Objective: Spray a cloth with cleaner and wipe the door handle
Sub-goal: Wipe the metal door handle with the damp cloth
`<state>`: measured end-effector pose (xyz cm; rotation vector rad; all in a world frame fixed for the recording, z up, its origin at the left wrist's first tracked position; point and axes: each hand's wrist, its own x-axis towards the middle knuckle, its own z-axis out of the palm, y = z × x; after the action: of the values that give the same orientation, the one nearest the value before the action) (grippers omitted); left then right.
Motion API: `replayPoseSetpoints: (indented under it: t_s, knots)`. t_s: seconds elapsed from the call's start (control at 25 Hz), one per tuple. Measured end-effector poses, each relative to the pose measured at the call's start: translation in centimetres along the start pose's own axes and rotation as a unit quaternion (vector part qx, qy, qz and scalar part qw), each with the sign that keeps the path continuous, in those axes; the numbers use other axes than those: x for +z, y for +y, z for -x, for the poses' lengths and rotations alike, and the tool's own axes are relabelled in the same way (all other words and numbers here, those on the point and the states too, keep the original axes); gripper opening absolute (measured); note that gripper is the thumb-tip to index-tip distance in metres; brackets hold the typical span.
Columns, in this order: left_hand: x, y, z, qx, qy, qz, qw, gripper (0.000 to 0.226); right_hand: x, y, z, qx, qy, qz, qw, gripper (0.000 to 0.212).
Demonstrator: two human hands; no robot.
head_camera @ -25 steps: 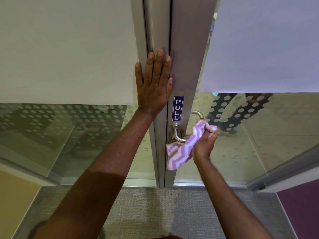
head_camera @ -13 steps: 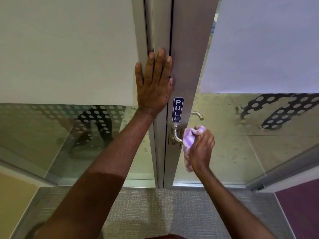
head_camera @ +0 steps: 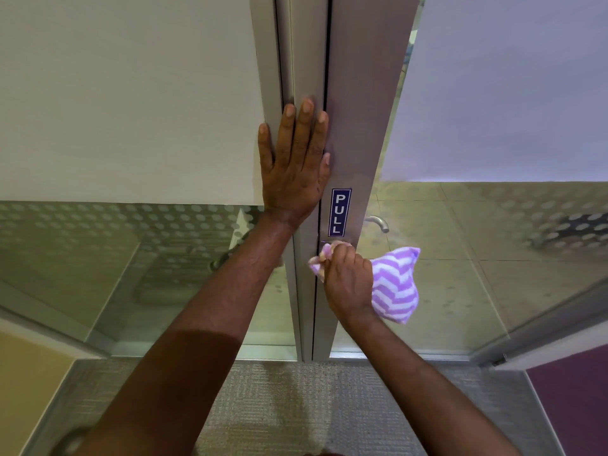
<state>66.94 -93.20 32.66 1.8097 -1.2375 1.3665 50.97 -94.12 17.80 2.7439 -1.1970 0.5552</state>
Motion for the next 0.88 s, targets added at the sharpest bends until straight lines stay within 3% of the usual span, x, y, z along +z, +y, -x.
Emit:
replayPoseSetpoints:
  t_s: [0.08,0.2,0.36,0.52,0.64,0.76,0.88]
  knots:
    - [-0.1,0.1,0.0,-0.001,0.001,0.001,1.0,0.05,-0.3,0.5,-0.9,-0.016,-0.009,-0.014,1.0,0.02]
    - [-0.2,0.0,-0.1,-0.002,-0.002,0.001,1.0,0.05,0.1,1.5,-0.3,-0.022,0.019,-0.063,0.998,0.025]
    - [-0.3,0.0,-0.1,0.0,-0.006,0.007,1.0,0.05,2.0,5.8,2.5,-0.103,0.05,-0.035,0.993,0.036]
    - [-0.3,0.1,-0.1,0.001,-0.003,0.007,1.0,0.05,2.1,9.5,2.7,-0.094,0.075,-0.062,0.991,0.032]
    - [-0.2,-0.1,0.0,0.002,-0.002,0.003,1.0,0.05,1.9,9.3,2.5,-0.058,0.094,-0.119,0.987,0.031]
    - [-0.2,0.0,0.0,0.003,-0.004,0.004,1.0,0.05,1.5,8.6,2.1,0.038,0.102,-0.217,0.97,0.029]
    - [-0.1,-0.1,0.0,0.004,-0.006,-0.002,1.0,0.051,1.3,7.3,2.1,0.083,0.118,-0.236,0.961,0.02]
